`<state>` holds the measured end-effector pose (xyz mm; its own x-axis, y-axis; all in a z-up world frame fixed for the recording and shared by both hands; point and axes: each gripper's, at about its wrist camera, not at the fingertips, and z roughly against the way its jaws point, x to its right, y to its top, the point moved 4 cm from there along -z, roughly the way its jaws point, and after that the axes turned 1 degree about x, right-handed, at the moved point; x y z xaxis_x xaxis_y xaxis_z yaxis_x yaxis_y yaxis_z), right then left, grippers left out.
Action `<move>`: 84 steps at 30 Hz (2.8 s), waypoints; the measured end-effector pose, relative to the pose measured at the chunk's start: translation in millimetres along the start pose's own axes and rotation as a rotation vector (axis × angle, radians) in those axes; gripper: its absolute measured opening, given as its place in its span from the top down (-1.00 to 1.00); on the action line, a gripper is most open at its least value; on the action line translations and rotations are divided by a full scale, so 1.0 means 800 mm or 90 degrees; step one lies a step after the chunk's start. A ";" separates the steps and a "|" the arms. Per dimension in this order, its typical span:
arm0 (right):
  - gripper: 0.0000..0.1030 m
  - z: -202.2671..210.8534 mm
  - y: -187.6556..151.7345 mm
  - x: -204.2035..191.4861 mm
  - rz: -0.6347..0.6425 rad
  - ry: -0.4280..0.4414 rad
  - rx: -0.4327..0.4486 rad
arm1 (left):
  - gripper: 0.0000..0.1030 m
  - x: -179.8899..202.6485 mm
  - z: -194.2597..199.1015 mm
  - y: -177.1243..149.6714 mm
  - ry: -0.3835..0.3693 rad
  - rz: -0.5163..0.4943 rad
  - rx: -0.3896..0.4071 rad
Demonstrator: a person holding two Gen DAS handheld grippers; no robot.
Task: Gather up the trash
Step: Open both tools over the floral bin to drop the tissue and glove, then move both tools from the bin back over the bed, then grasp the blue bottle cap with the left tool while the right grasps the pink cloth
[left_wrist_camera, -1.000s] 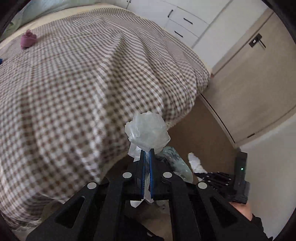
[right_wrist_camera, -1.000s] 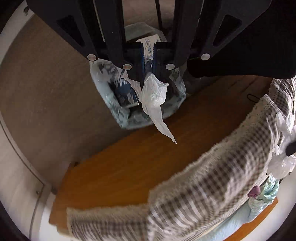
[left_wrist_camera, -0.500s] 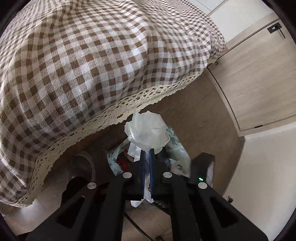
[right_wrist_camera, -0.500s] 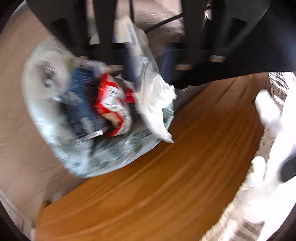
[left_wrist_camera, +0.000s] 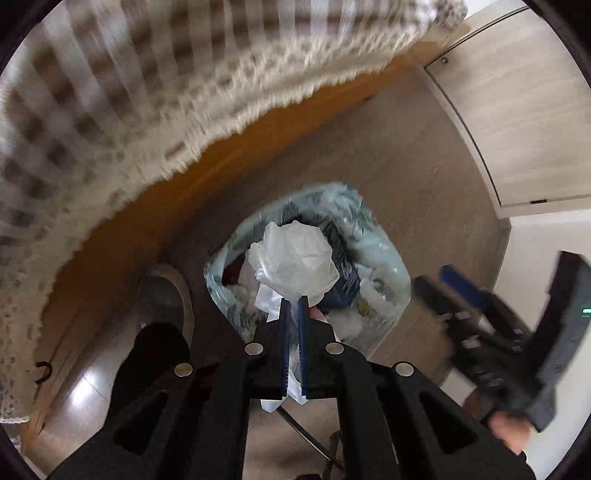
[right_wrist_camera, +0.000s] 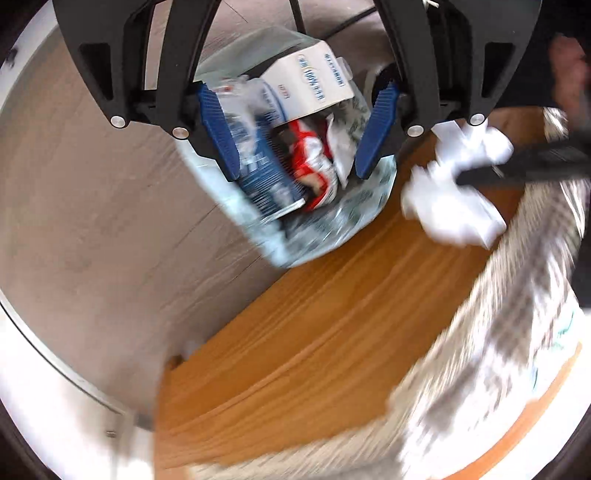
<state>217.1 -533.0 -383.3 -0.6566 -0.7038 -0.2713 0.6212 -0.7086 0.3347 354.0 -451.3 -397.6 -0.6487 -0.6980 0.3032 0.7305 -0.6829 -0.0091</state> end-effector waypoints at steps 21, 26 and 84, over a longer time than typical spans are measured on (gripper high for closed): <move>-0.29 0.020 -0.004 -0.016 0.069 -0.079 -0.020 | -0.33 -0.008 -0.016 0.004 0.034 0.051 -0.025; -0.29 0.030 -0.002 -0.008 0.070 -0.120 -0.028 | -0.37 -0.001 -0.011 -0.005 0.025 0.024 -0.036; 0.93 -0.196 0.383 -0.928 0.513 0.028 -0.063 | 0.82 -0.771 0.423 0.135 0.021 0.420 0.584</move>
<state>961.8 -235.7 -220.6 0.0248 -0.9996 -0.0165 0.9324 0.0172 0.3609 905.2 -21.3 -263.4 -0.0742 -0.8781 0.4728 0.8046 0.2274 0.5485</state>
